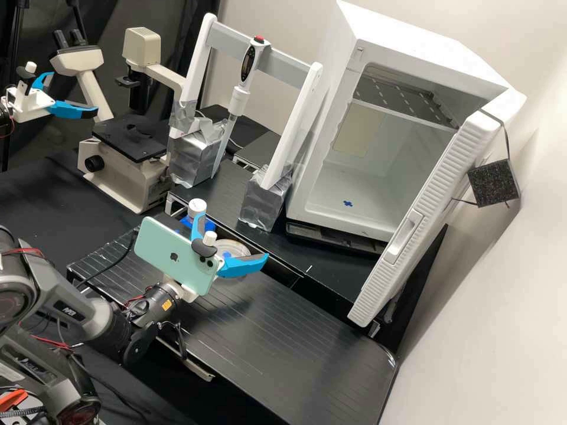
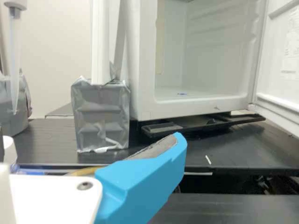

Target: Open the lid

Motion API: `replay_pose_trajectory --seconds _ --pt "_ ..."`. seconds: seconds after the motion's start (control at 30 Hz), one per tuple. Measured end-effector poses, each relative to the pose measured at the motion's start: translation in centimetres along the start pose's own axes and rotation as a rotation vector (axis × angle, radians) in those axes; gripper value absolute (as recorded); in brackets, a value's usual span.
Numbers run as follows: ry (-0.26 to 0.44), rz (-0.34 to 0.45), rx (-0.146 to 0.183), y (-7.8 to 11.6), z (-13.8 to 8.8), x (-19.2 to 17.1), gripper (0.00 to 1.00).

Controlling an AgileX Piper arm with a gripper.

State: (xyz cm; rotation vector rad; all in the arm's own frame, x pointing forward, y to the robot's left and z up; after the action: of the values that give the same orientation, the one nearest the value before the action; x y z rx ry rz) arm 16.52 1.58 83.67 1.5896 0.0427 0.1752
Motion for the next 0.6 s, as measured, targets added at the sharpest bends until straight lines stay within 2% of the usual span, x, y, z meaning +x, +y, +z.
replay_pose_trajectory --seconds 0.2,0.3,0.6 --pt "0.013 -0.018 -0.001 -0.4 -0.2 0.1 1.0" --pt "0.019 -0.055 -0.025 -1.0 -0.3 0.3 1.0" --pt "-0.016 -0.066 -0.044 -1.7 0.1 0.7 1.0"
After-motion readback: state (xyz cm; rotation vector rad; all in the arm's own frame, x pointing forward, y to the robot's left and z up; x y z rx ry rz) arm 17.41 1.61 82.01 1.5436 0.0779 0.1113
